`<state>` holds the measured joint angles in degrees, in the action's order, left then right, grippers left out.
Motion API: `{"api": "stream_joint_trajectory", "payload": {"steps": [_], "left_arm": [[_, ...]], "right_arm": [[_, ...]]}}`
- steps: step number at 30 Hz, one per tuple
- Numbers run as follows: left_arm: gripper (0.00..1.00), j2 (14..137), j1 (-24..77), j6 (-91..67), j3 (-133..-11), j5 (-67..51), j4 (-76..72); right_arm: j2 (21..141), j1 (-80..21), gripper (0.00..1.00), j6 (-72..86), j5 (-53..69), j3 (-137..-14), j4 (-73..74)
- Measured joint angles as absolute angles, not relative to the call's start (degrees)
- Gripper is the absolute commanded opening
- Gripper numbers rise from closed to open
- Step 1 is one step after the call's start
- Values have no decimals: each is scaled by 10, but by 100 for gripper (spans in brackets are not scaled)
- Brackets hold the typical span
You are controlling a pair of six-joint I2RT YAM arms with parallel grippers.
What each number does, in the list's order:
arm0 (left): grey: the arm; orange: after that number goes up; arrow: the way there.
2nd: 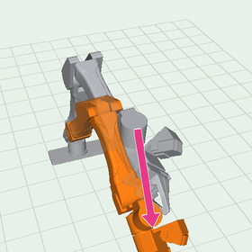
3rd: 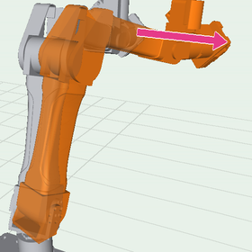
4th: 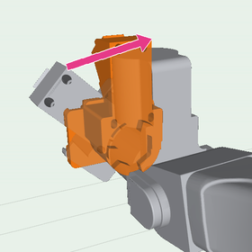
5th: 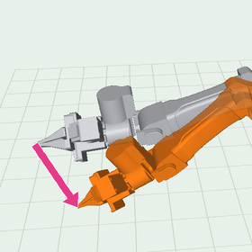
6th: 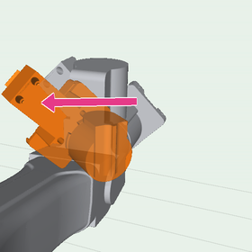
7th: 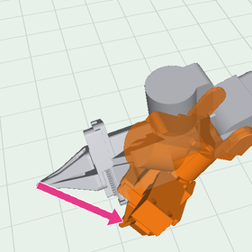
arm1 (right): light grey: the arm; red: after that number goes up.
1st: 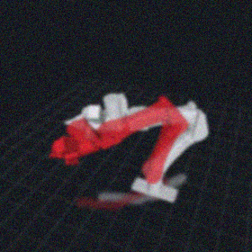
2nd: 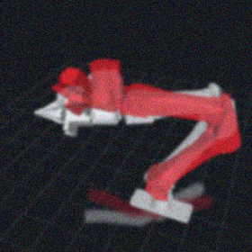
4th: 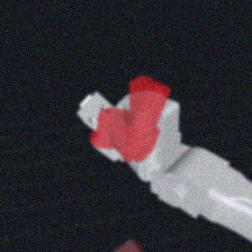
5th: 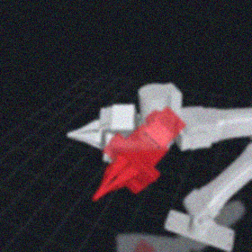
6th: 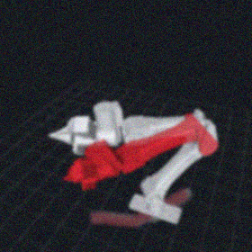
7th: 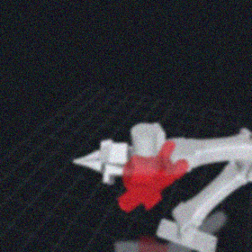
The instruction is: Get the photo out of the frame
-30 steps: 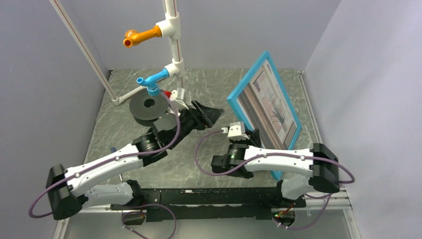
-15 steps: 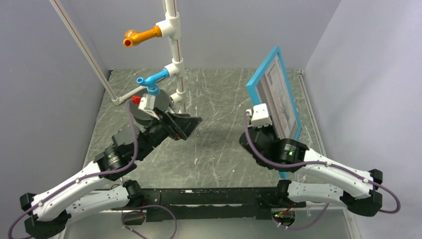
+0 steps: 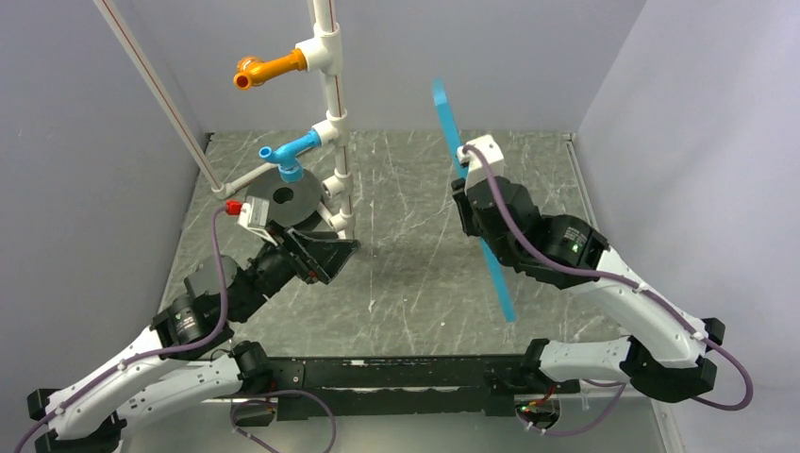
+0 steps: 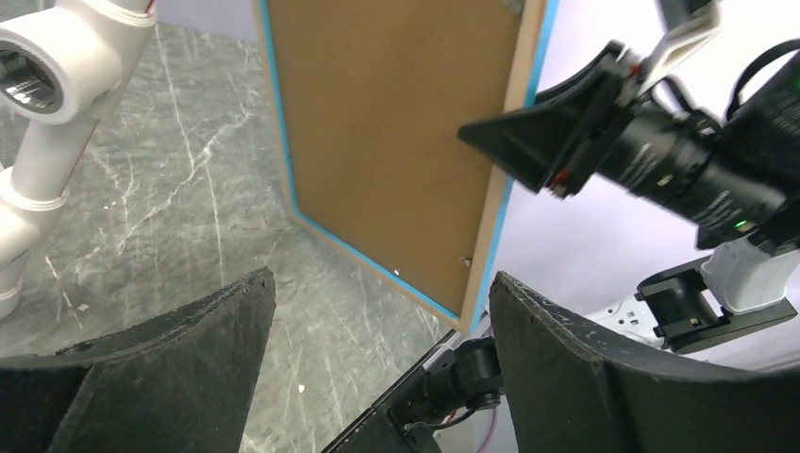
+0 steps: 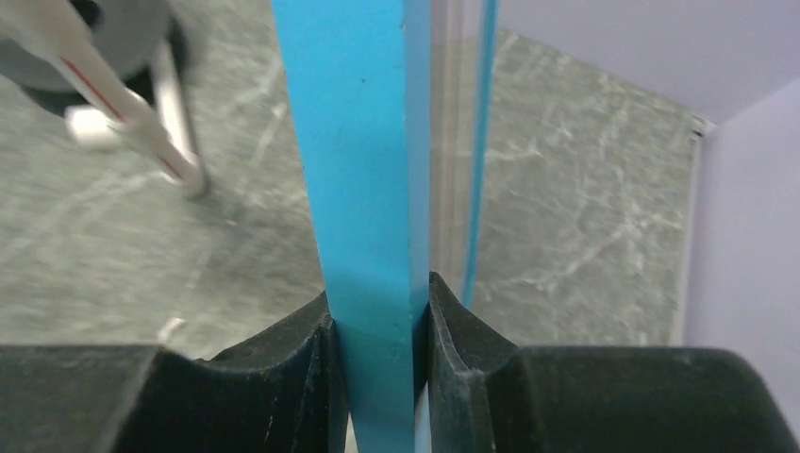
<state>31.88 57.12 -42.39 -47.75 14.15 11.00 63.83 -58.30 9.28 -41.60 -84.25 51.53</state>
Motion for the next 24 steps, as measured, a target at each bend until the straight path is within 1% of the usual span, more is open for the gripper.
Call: {"api": "stream_joint_trajectory", "payload": {"steps": [4,8,14,17,18,21,24], "left_arm": [[87,308,571,-423,-473,147,119],[87,310,571,-422,-471,147,122],[87,316,571,-423,-467,145,123],[87,321,571,-425,-458,142,122],[87,323,571,-426,-455,141,120],[87,329,571,-427,-446,134,117],[87,333,571,-429,-436,127,114]], "right_arm": [[663,-570,0,106,-364,-920,518],[674,-507,0,110,-281,-956,510],[706,-322,0,146,-83,-976,501],[736,-195,0,160,42,-976,491],[747,-150,0,166,86,-969,482],[772,-63,0,192,169,-929,446],[784,4,0,228,263,-842,379]]}}
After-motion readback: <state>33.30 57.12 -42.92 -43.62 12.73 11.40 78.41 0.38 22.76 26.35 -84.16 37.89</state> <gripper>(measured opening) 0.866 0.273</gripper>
